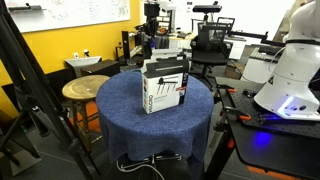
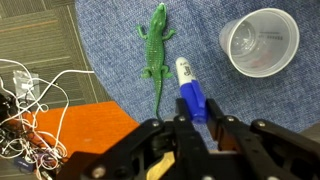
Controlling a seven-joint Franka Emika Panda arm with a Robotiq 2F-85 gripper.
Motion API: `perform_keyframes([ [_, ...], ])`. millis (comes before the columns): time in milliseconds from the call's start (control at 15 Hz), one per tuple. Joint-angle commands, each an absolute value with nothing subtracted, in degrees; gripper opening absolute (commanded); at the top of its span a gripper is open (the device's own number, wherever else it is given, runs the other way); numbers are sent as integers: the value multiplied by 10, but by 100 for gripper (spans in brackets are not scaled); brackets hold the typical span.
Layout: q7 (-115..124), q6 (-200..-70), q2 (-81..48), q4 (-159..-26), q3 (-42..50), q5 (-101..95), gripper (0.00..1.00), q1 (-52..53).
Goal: Remove the marker from the mug cup and place it on the table
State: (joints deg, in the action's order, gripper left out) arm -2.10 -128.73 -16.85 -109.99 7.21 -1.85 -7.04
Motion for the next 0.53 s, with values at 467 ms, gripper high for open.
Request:
perform_keyframes([
  [467,-9,-1285,-266,-1063,73,-25,6,-74],
])
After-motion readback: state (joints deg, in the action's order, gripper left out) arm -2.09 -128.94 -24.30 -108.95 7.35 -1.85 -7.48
